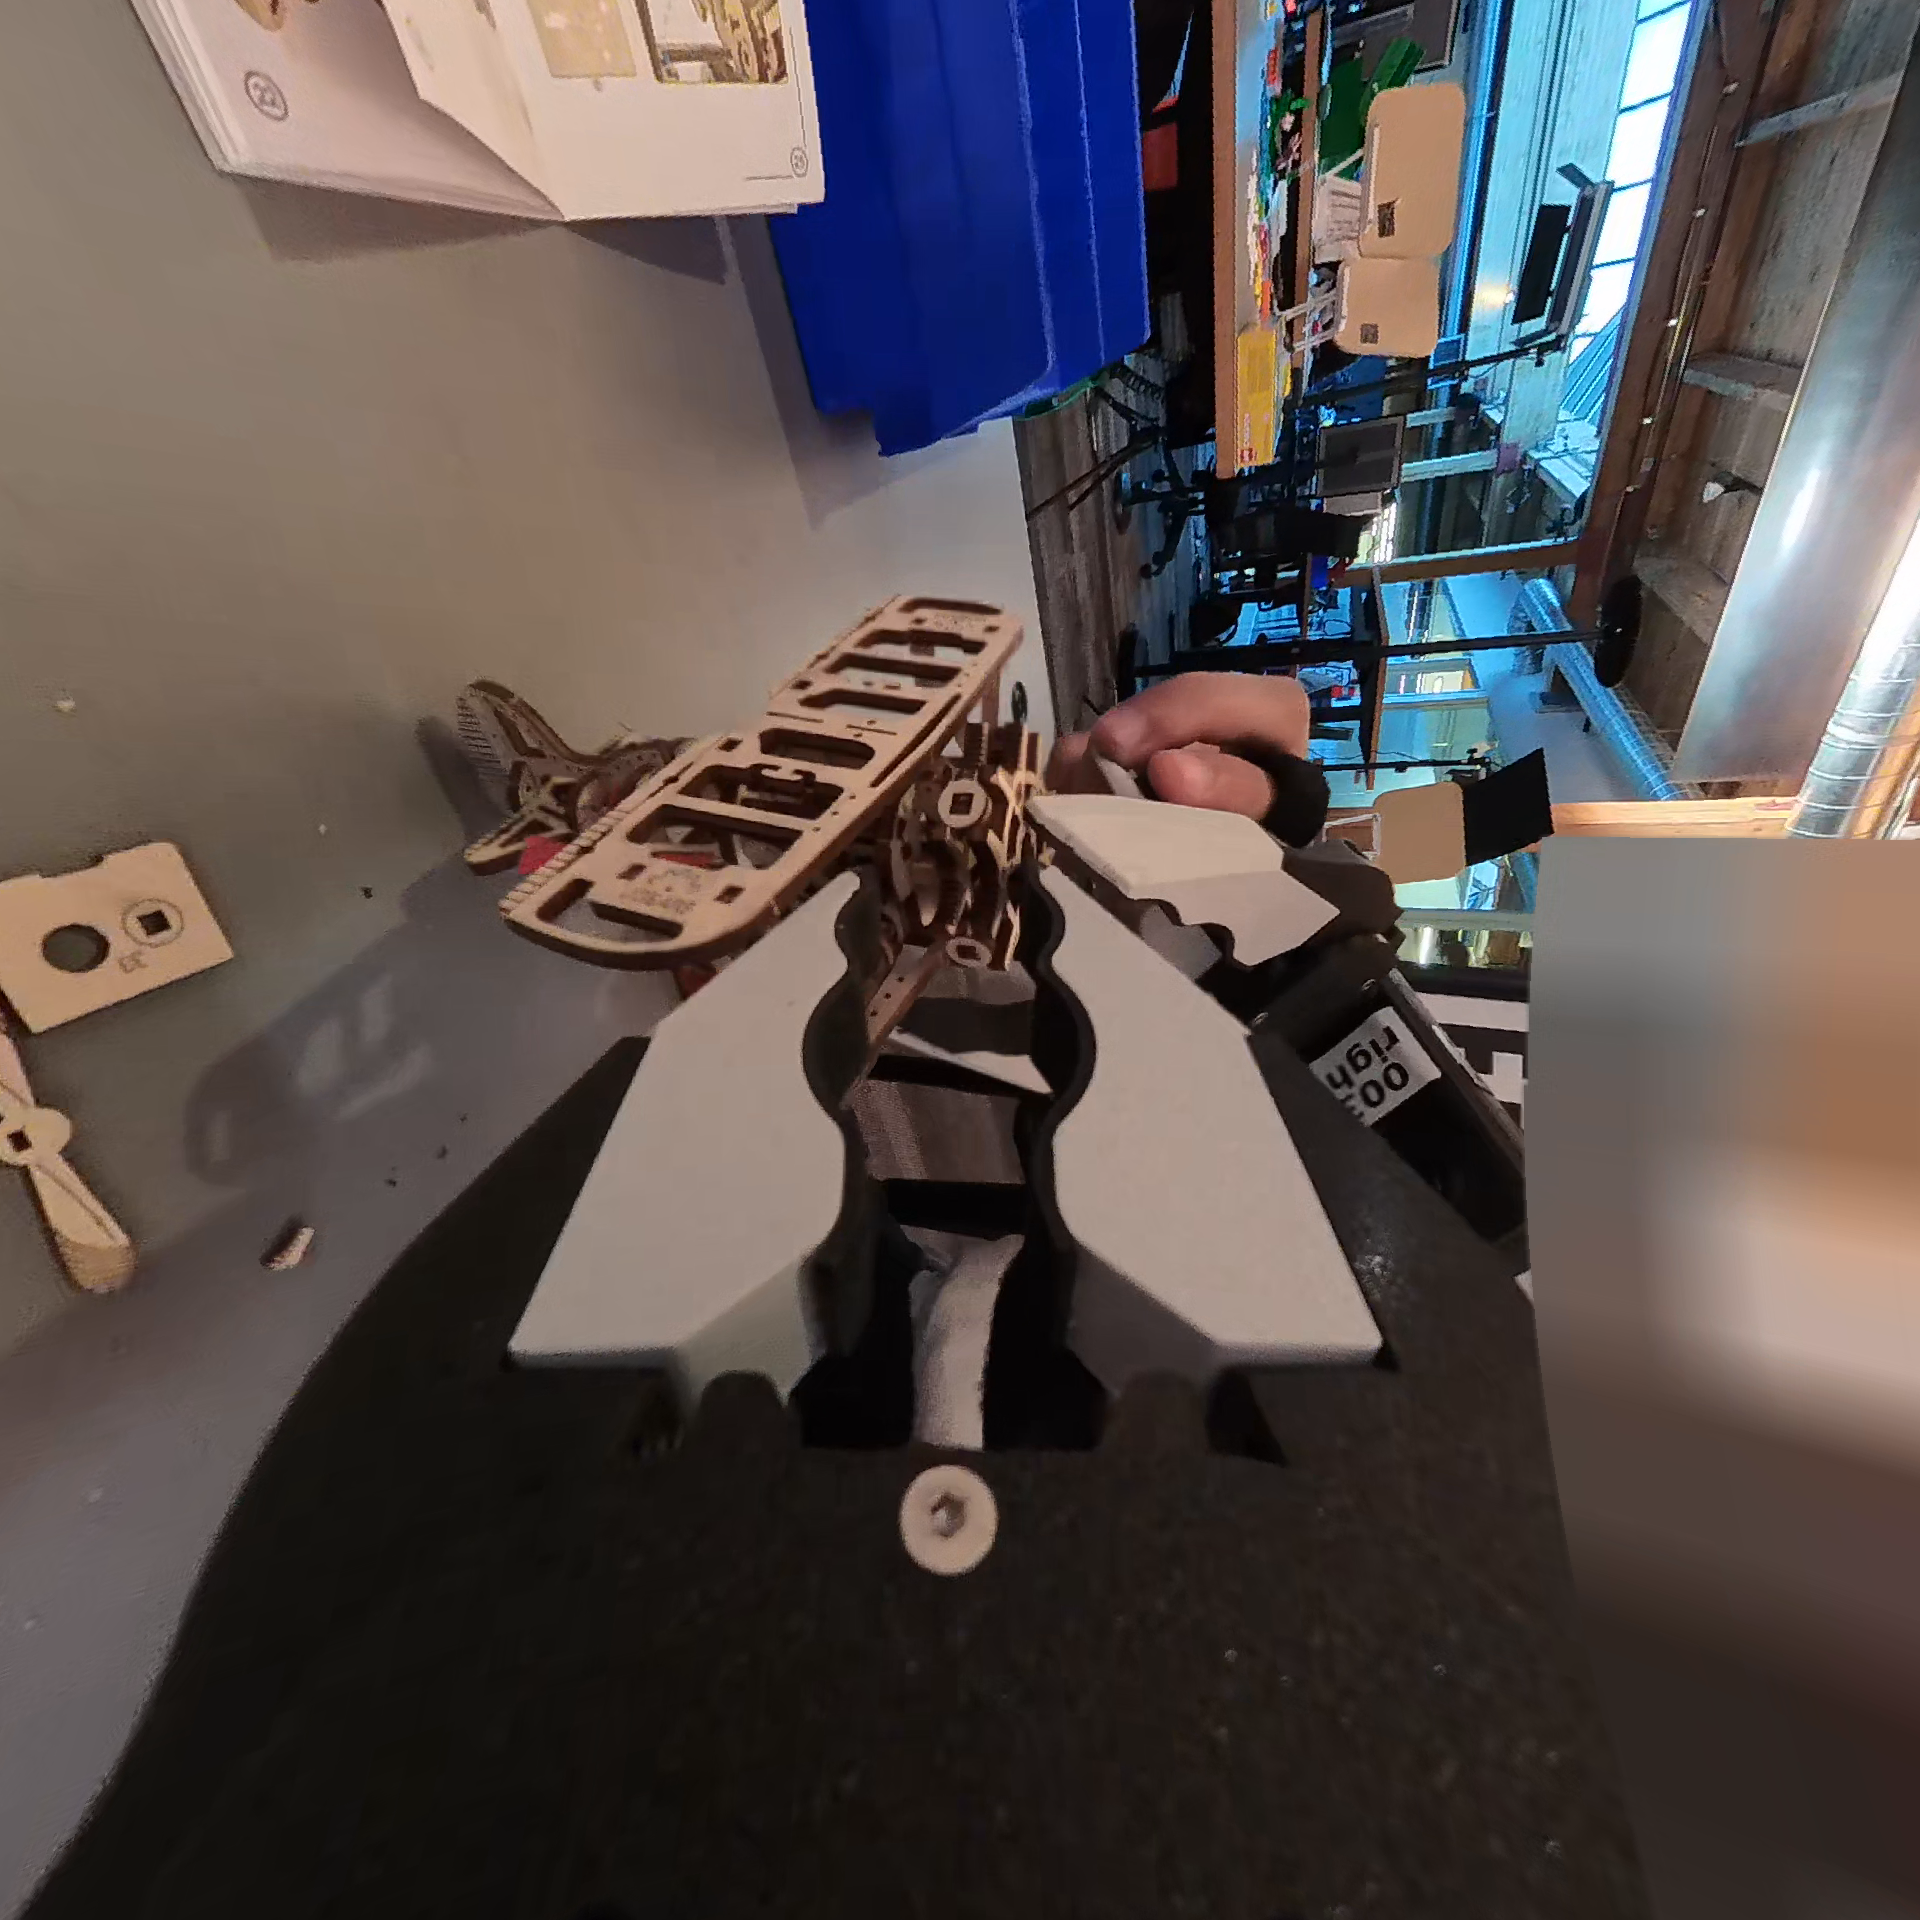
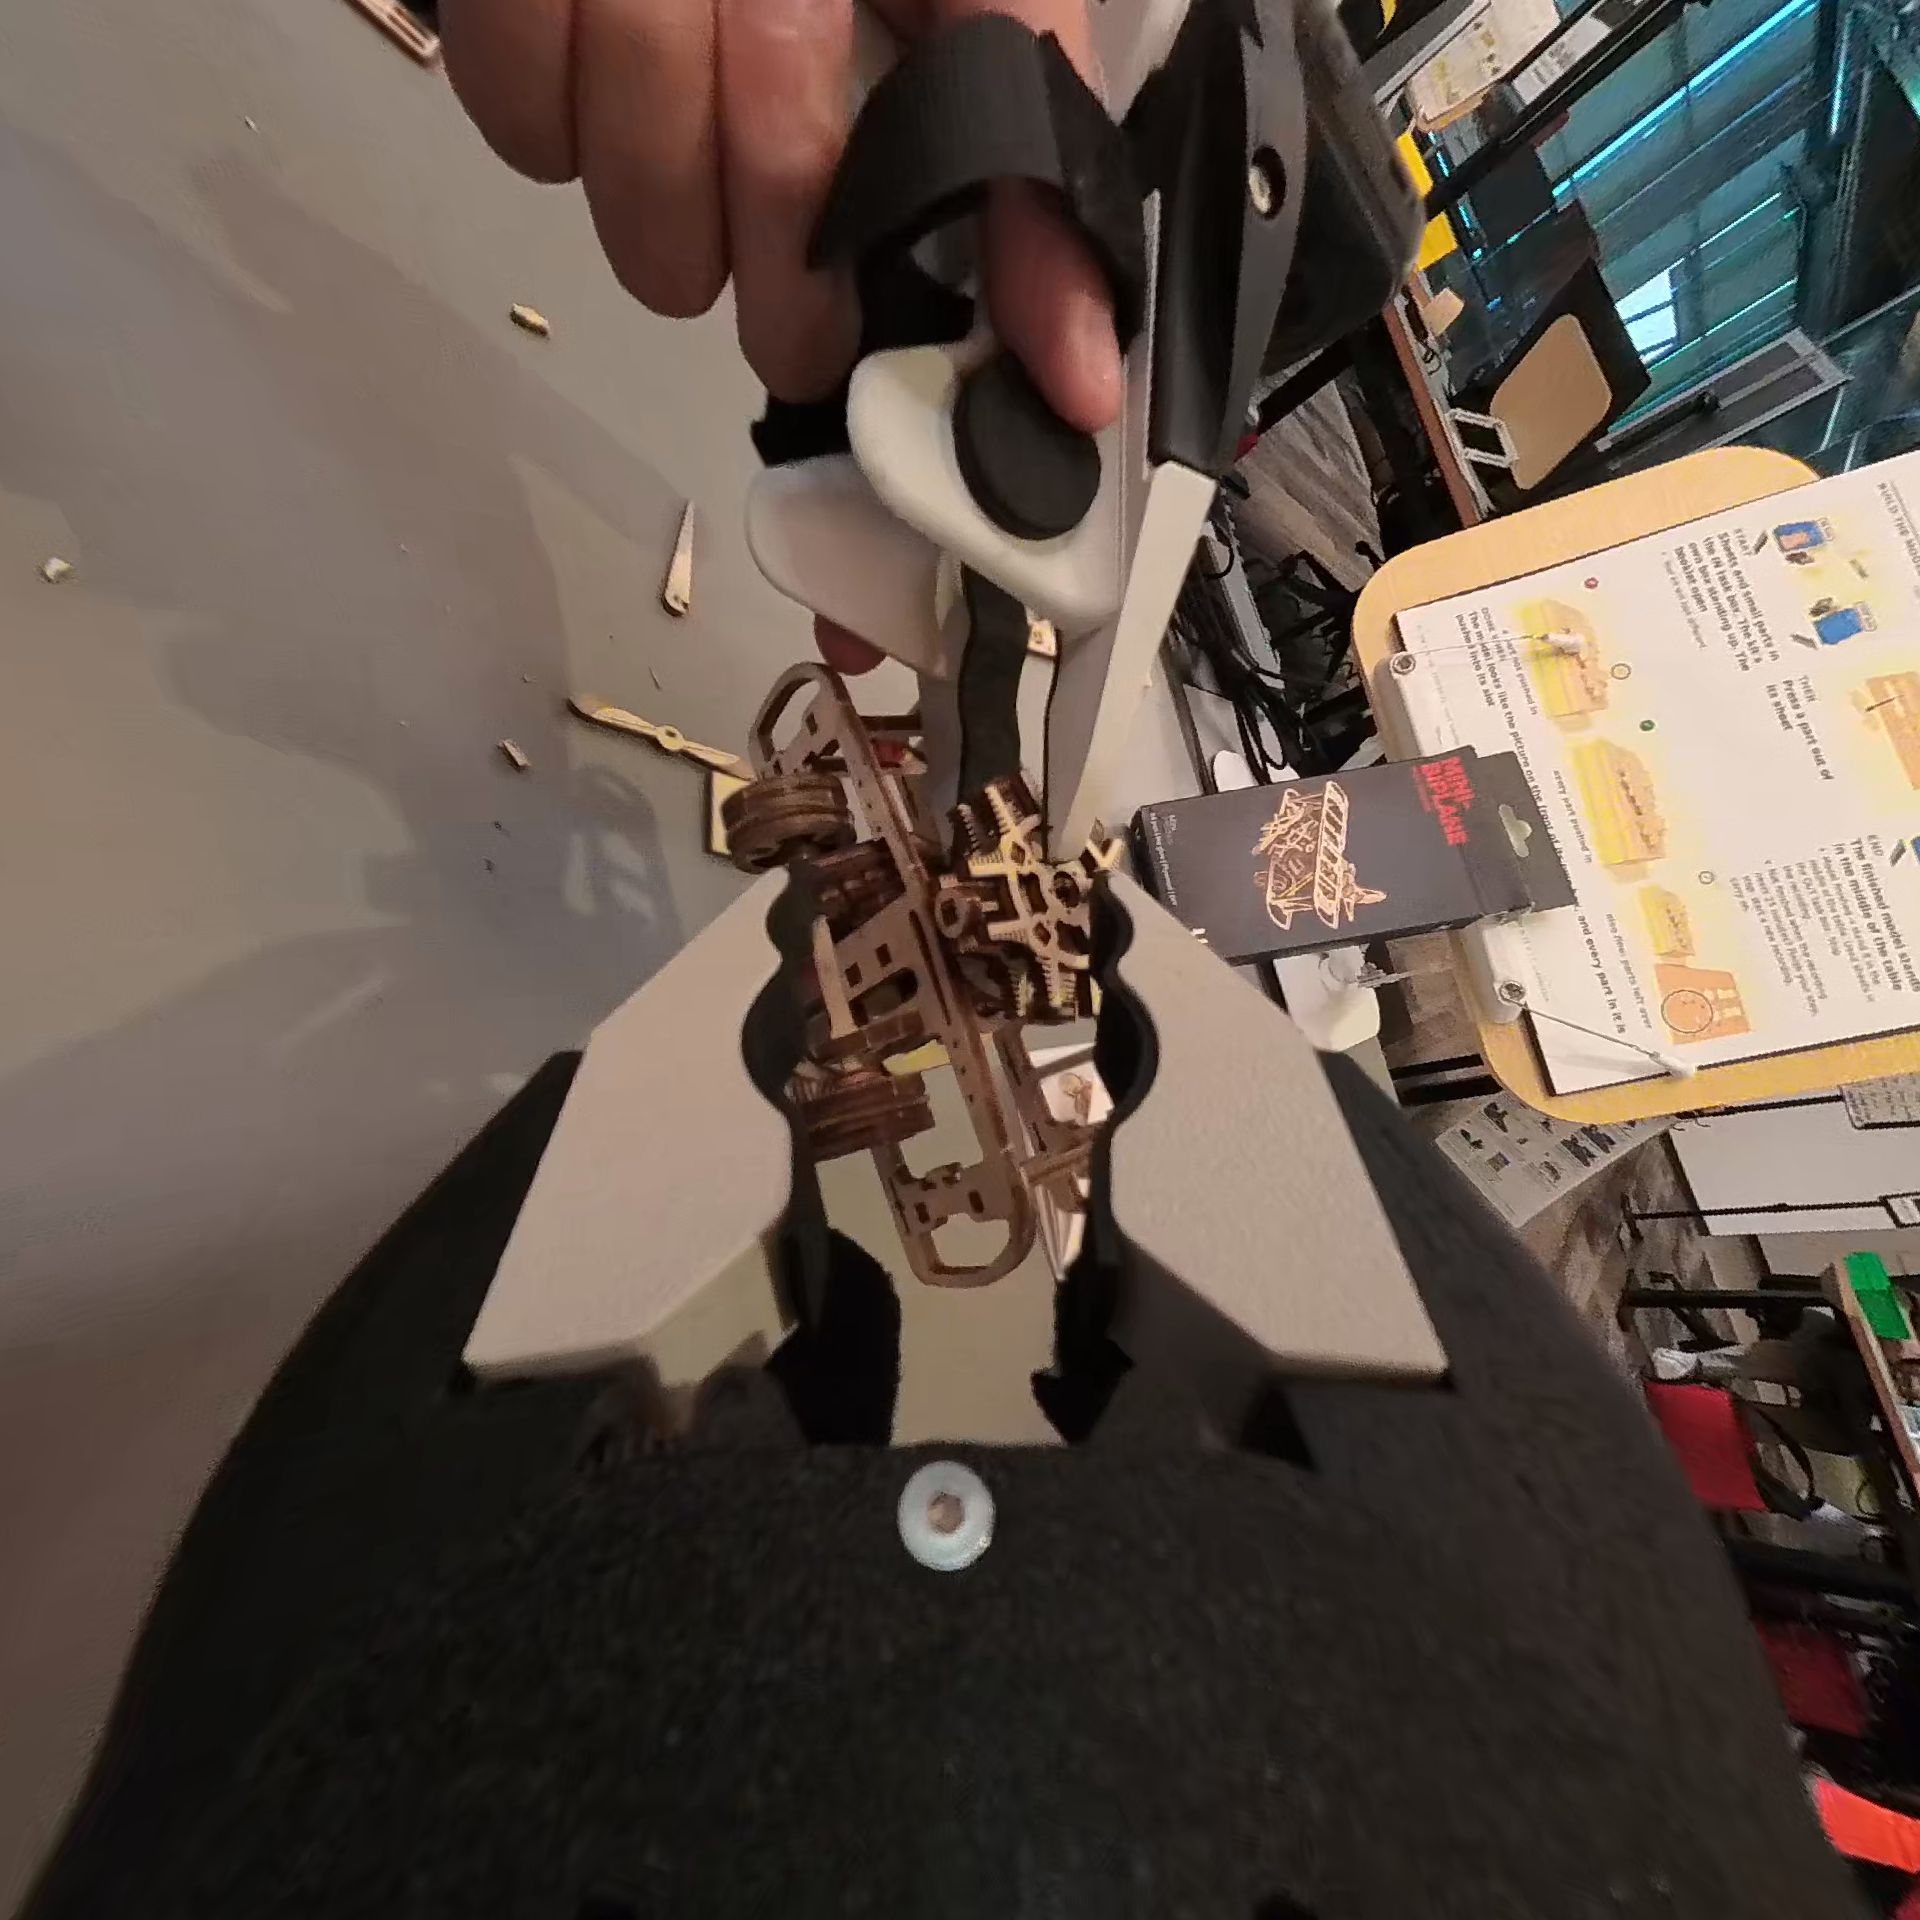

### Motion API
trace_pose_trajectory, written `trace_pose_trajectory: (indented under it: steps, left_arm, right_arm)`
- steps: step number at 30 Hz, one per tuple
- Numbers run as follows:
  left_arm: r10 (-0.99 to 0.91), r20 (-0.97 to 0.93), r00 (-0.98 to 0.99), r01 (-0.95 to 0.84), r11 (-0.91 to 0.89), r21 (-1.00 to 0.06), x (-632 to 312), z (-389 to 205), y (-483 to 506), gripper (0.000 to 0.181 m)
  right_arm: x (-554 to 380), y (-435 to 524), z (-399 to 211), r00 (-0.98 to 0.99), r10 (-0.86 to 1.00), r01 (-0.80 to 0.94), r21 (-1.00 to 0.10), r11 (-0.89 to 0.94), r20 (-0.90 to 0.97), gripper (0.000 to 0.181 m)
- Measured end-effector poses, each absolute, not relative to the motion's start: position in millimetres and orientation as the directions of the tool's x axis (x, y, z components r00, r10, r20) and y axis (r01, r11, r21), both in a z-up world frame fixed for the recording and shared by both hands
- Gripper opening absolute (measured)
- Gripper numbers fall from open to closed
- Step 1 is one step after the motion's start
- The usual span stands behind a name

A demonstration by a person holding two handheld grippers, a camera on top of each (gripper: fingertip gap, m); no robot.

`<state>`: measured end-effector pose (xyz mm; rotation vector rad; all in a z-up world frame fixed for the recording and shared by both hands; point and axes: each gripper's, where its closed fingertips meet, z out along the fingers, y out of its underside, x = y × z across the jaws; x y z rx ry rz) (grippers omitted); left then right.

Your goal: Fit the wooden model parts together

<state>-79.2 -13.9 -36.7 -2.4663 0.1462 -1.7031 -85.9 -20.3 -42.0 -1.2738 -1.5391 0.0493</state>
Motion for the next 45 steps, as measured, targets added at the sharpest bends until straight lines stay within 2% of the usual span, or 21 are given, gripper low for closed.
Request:
trace_pose_trajectory:
  steps: [7,10,12,14,16,21,32,40,45]
  left_arm:
    - [-0.167,0.925,0.341,0.01,-0.983,-0.181,-78,-37,-11,0.023]
    - [-0.166,0.921,0.352,0.013,-0.983,-0.182,-78,-37,-8,0.022]
    - [-0.17,0.919,0.355,0.003,-0.983,-0.183,-77,-37,-8,0.022]
    - [-0.176,0.917,0.358,-0.009,-0.983,-0.185,-76,-37,-9,0.022]
    - [-0.177,0.915,0.362,-0.017,-0.983,-0.184,-75,-37,-9,0.022]
    - [-0.171,0.913,0.371,-0.026,-0.984,-0.174,-72,-37,-8,0.022]
    - [-0.176,0.906,0.386,-0.021,-0.983,-0.182,-69,-36,-1,0.023]
    - [-0.2,0.935,0.292,-0.011,-0.979,-0.206,-66,-18,-3,0.058]
    - [-0.202,0.944,0.261,0.025,-0.976,-0.216,-67,-13,1,0.069]
  right_arm:
    - [-84,-20,-40,0.164,0.729,0.668,-0.619,0.413,0.664,0.053]
    - [-81,-26,-28,0.206,0.797,0.597,-0.719,0.357,0.567,0.056]
    - [-76,-24,-11,0.256,0.863,0.506,-0.821,0.263,0.435,0.062]
    - [-70,-20,-6,0.224,0.934,0.462,-0.874,0.151,0.279,0.07]
    - [-67,-12,-15,0.169,0.967,0.49,-0.867,0.087,0.192,0.072]
    - [-75,1,-24,0.101,0.985,0.481,-0.874,0.074,0.139,0.061]
    - [-77,1,-30,0.056,0.993,0.491,-0.868,0.066,0.108,0.044]
    - [-78,5,-30,0.039,0.996,0.488,-0.872,0.047,0.075,0.044]
    - [-80,9,-30,0.031,0.996,0.5,-0.864,0.054,0.08,0.044]
